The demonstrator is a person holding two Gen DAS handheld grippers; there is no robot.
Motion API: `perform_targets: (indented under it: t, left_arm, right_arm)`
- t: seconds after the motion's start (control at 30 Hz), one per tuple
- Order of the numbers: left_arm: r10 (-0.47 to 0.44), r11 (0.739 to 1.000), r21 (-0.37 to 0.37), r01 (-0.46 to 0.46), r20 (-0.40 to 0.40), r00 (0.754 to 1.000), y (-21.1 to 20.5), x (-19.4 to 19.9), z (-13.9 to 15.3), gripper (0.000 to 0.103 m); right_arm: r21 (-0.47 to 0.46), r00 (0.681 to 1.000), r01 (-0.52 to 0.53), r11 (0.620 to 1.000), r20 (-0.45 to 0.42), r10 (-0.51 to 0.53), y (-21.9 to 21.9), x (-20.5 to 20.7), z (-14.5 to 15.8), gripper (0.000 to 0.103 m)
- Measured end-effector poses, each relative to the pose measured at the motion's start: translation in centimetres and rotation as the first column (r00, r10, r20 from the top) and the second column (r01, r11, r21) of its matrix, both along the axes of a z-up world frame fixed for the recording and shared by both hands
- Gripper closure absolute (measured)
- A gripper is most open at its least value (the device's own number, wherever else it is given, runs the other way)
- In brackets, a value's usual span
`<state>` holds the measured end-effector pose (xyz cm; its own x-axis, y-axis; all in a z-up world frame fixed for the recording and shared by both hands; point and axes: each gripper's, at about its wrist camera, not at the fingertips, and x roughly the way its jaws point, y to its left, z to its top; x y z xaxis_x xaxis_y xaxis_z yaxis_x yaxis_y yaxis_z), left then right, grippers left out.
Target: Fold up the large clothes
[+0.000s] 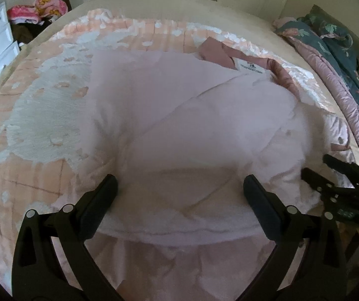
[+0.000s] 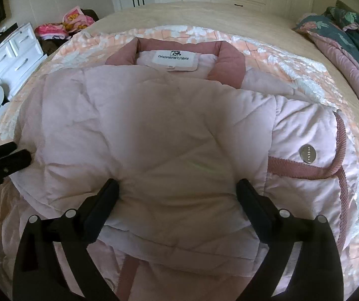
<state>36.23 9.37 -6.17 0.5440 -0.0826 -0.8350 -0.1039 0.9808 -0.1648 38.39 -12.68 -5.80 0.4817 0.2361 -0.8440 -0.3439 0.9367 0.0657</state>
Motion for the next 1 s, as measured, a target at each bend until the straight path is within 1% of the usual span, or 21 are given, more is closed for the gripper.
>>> perform_targets:
  t: [0.13,0.47,0.6,0.87,0.97,1.0]
  left_arm:
    - [0.012,1.0,-0.021,-0.012,0.006,1.0,0.3,-0.9,0.9,0.009]
    - [0.005,1.0,-0.015,-0.005,0.039,0.999,0.1,-2.3,2.8,0.009]
    - [0.006,0.998,-0.063,-0.004,0.03,1.0,0.2,-3.1,3.1,0.009]
    - [0.005,0.998,-0.06,-0.002,0.054,0.999,0.1,-5.1,4.3,0.009]
    - [0.011,0.997,-0.079,-0.006,0.057,0.998,0.4,-5.6,4.4,0.009]
    - [0.014,0.997,-0.079,-0.009,0.057,0.998,0.4,-5.8,4.5,0.009]
  right_arm:
    - [0.006,1.0,0.008,1.0,0.01,-0.008,-0.1,-0.2,-0.1,0.008]
    - [0.025,0.999,0.028,0.999,0.014,-0.029,-0.5,-1.1,0.2,0.008]
    - [0.04,0.999,0.043,0.998,0.01,-0.043,-0.9,-1.7,0.3,0.008]
    - [0.059,0.998,0.06,0.996,0.001,-0.06,-1.3,-2.6,0.8,0.007]
    - [0.073,0.998,0.067,0.995,0.003,-0.067,-1.6,-3.2,1.1,0.007]
    - [0.076,0.998,0.067,0.995,0.003,-0.068,-1.7,-3.4,1.1,0.006]
